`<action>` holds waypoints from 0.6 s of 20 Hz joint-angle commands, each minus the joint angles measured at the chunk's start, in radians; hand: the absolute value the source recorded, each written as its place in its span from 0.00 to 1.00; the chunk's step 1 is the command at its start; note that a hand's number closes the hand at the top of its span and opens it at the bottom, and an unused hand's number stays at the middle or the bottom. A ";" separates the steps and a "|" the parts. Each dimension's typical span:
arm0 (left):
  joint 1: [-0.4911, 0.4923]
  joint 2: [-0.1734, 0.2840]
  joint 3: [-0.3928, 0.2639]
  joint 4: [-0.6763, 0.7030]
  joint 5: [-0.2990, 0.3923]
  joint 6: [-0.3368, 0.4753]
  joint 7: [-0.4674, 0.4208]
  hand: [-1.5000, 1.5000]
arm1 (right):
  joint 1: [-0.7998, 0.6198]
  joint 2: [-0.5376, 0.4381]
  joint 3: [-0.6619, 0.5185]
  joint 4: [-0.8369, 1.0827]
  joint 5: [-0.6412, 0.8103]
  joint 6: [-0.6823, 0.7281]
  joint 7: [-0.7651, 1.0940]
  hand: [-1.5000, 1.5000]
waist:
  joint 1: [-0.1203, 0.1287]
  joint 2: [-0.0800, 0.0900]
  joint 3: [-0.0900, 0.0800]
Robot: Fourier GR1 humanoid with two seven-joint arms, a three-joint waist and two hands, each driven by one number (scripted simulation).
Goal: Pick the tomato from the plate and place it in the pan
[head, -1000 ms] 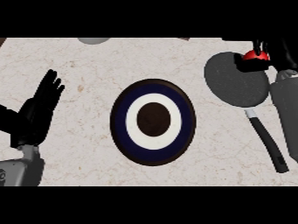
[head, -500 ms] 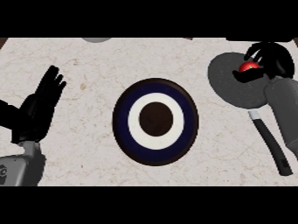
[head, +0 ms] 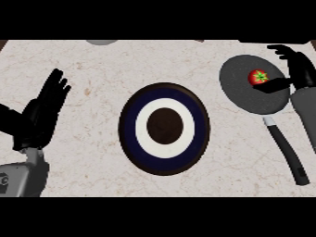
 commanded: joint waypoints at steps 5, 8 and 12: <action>0.011 0.017 0.021 -0.002 0.006 -0.010 -0.001 0.50 | 0.007 -0.084 -0.219 0.005 -0.261 0.160 -0.152 0.00 | -0.021 -0.008 -0.001; 0.034 -0.008 0.011 0.035 -0.024 0.014 -0.044 0.50 | 0.046 -0.185 -0.290 0.006 -0.347 0.303 -0.197 0.00 | -0.038 -0.010 -0.001; 0.066 -0.013 0.007 -0.035 -0.013 0.015 -0.015 0.50 | 0.181 -0.240 -0.332 0.011 -0.421 0.461 -0.328 0.00 | -0.037 -0.016 -0.001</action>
